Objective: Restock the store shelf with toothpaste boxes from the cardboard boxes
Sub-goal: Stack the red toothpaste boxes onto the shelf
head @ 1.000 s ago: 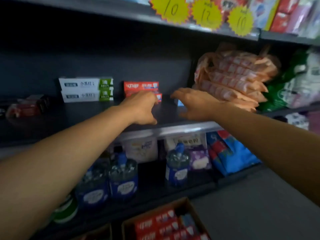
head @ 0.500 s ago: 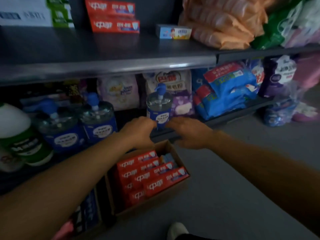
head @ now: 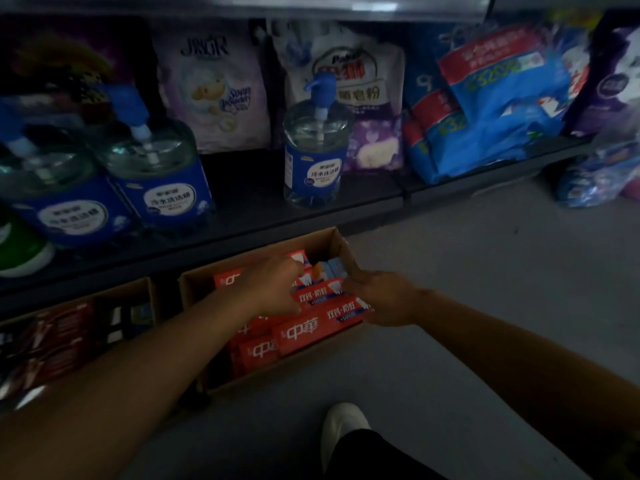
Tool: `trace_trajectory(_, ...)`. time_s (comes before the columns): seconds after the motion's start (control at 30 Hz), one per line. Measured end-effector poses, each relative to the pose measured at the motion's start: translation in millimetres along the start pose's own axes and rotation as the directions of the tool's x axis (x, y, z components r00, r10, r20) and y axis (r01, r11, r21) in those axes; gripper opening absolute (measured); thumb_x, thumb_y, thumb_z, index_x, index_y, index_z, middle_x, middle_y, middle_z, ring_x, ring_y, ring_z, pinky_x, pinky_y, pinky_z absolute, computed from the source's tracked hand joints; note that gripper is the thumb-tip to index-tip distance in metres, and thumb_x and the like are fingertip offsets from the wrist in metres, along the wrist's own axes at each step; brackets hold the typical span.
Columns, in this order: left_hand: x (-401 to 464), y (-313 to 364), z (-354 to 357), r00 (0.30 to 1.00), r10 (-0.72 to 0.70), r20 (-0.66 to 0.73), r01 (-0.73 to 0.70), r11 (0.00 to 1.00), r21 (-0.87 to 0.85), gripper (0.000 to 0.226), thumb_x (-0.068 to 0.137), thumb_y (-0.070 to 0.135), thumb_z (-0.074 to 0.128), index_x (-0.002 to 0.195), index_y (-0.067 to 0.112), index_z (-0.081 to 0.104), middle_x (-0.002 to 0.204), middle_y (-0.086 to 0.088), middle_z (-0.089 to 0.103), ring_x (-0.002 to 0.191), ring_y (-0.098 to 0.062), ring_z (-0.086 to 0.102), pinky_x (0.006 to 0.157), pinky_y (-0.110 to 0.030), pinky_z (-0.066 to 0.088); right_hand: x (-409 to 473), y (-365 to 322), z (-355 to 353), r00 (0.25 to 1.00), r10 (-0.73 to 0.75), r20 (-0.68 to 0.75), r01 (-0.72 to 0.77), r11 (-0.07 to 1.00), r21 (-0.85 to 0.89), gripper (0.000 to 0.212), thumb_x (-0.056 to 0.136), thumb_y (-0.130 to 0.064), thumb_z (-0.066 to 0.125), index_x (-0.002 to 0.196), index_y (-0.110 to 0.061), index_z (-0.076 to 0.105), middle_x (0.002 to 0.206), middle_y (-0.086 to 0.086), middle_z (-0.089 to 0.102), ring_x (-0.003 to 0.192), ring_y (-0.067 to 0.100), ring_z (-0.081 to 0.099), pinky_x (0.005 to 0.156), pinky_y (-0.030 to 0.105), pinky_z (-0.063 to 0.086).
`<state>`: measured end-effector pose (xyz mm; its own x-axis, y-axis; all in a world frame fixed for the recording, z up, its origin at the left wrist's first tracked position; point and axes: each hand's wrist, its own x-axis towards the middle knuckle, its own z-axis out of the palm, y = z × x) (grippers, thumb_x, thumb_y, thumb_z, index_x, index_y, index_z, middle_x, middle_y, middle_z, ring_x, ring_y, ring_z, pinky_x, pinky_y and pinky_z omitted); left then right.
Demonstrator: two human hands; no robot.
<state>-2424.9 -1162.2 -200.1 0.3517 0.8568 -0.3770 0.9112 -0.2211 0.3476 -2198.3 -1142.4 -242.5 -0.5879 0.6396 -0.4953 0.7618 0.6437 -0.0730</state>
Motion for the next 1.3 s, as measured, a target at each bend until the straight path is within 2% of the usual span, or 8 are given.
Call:
trace_trajectory(0.1,7,0,11,1.000,0.009,0.018,-0.009,1.000,-0.014,0.049,0.075,0.032,0.077,0.121,0.023,0.059,0.122,0.001,0.061,0.106,-0.014,0.058,0.089,-0.031,0.051,5,5,7,1.000,-0.004,0.026,0.004,1.000,0.007,0.076,0.092,-0.040,0.055,0.151,-0.025,0.010,0.155,0.008,0.023,0.133,0.026,0.039,0.107,0.036,0.036)
trace_trajectory(0.27,13,0,17,0.999,0.024,0.026,-0.024,0.999,-0.024,0.049,0.074,0.033,0.078,0.120,0.023,0.061,0.116,0.003,0.063,0.101,-0.012,0.060,0.083,-0.029,0.054,9,7,3,0.995,-0.018,0.095,0.018,1.000,0.008,0.080,0.091,-0.035,0.060,0.152,-0.024,0.009,0.153,0.010,0.027,0.133,0.025,0.039,0.107,0.033,0.035)
trace_trajectory(0.5,13,-7,10,1.000,0.020,0.002,-0.020,1.000,0.008,0.057,0.074,0.034,0.077,0.126,0.021,0.057,0.122,0.002,0.059,0.106,-0.014,0.057,0.089,-0.033,0.052,15,6,2,0.993,-0.066,0.093,0.072,0.996,-0.060,0.071,0.088,-0.034,0.064,0.147,-0.016,0.028,0.149,0.009,0.034,0.133,0.023,0.037,0.109,0.032,0.030)
trace_trajectory(0.7,12,-17,7,1.000,0.007,0.003,-0.007,1.000,-0.007,0.047,0.074,0.034,0.077,0.116,0.025,0.060,0.111,0.006,0.061,0.092,-0.008,0.057,0.076,-0.026,0.051,22,9,9,0.984,-0.027,0.175,0.036,0.998,-0.048,0.085,0.088,-0.036,0.064,0.151,-0.023,0.008,0.147,0.013,0.035,0.127,0.027,0.045,0.104,0.038,0.041)
trace_trajectory(0.87,10,-19,3,1.000,0.012,0.002,-0.012,1.000,-0.026,0.047,0.073,0.034,0.078,0.116,0.027,0.061,0.113,0.006,0.061,0.093,-0.009,0.059,0.078,-0.028,0.053,20,8,11,0.994,0.013,0.106,-0.007,0.998,-0.058,0.061,0.089,-0.021,0.060,0.145,-0.015,0.035,0.139,0.012,0.045,0.122,0.031,0.049,0.100,0.044,0.043)
trace_trajectory(1.03,8,-19,-5,0.999,0.030,0.022,-0.030,0.999,-0.018,0.043,0.072,0.034,0.079,0.111,0.028,0.061,0.108,0.007,0.062,0.087,-0.008,0.059,0.072,-0.025,0.050,15,7,-7,0.984,-0.099,0.145,0.114,0.989,-0.098,0.071,0.092,-0.037,0.057,0.149,-0.017,0.019,0.147,0.010,0.036,0.129,0.025,0.043,0.104,0.035,0.038)
trace_trajectory(1.13,3,-15,-17,0.999,0.040,0.010,-0.040,0.999,0.012,0.035,0.072,0.034,0.078,0.103,0.027,0.063,0.105,0.006,0.062,0.089,-0.011,0.059,0.075,-0.030,0.053,7,8,-17,0.992,-0.057,0.113,0.069,0.992,-0.102,0.071,0.088,-0.037,0.062,0.146,-0.022,0.025,0.142,0.008,0.043,0.125,0.024,0.045,0.102,0.034,0.038)
trace_trajectory(1.3,-12,-4,-57,0.999,0.033,-0.017,-0.033,0.999,-0.012,0.043,0.071,0.035,0.079,0.110,0.027,0.063,0.105,0.007,0.062,0.089,-0.008,0.060,0.078,-0.033,0.055,-14,8,-55,1.000,-0.022,0.013,0.022,0.998,-0.060,0.059,0.085,-0.045,0.063,0.135,-0.024,0.040,0.131,0.002,0.053,0.117,0.020,0.052,0.097,0.030,0.039)
